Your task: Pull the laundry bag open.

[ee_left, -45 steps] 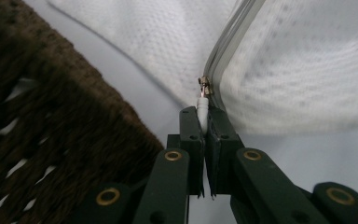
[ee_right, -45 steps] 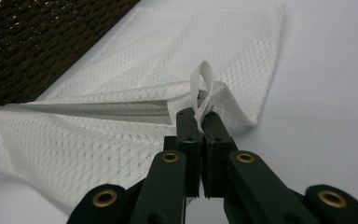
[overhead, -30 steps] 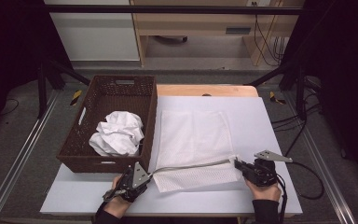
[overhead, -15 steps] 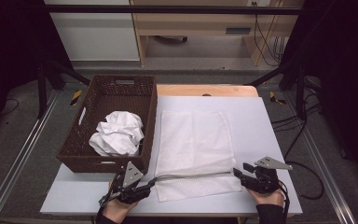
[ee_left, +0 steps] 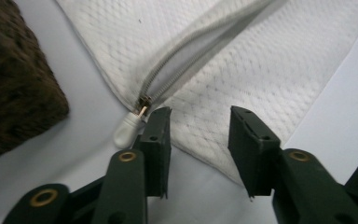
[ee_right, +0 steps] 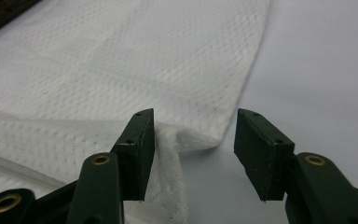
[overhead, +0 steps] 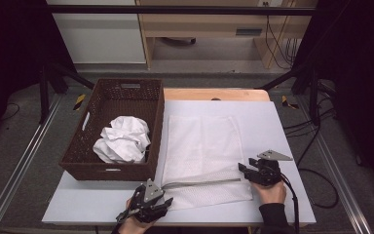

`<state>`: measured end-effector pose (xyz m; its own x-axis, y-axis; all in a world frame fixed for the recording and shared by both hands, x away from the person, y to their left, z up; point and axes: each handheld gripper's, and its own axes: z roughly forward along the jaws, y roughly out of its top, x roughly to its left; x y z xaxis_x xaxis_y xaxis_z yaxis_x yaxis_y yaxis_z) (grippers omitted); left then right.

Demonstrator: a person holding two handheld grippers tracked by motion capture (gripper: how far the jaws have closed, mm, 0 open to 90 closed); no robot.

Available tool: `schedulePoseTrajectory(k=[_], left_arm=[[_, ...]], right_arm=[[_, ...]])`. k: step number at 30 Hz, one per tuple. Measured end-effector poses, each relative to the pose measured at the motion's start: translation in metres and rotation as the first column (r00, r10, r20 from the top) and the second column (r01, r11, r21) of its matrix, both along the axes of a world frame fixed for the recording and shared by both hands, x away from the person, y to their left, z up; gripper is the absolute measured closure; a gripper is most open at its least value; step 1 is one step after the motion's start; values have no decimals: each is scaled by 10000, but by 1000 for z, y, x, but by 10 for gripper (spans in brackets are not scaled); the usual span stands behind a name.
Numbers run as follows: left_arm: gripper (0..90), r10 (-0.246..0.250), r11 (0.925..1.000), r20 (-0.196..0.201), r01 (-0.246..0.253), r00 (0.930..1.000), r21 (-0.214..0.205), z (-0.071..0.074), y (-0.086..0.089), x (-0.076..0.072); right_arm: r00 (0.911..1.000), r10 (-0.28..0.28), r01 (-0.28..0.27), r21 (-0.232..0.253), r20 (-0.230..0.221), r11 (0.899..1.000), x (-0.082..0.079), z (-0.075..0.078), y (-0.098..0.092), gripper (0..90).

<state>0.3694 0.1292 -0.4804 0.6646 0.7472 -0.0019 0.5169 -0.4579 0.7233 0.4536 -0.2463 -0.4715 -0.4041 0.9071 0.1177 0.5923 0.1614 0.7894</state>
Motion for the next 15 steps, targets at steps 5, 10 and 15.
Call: schedulePoseTrajectory(k=[5, 10, 15], left_arm=[[802, 174, 9994, 182, -180, 9997, 311, 1, 0, 3], [873, -127, 9984, 279, 111, 9995, 554, 2, -1, 5], [875, -348, 9984, 337, 332, 9988, 449, 4, 4, 12]], right_arm=[[10000, 68, -72, -581, -73, 9983, 9, -8, 7, 517], [9991, -61, 85, -556, 422, 9984, 12, -1, 10, 503], [9993, -241, 254, -457, 276, 9986, 18, -1, 8, 511]])
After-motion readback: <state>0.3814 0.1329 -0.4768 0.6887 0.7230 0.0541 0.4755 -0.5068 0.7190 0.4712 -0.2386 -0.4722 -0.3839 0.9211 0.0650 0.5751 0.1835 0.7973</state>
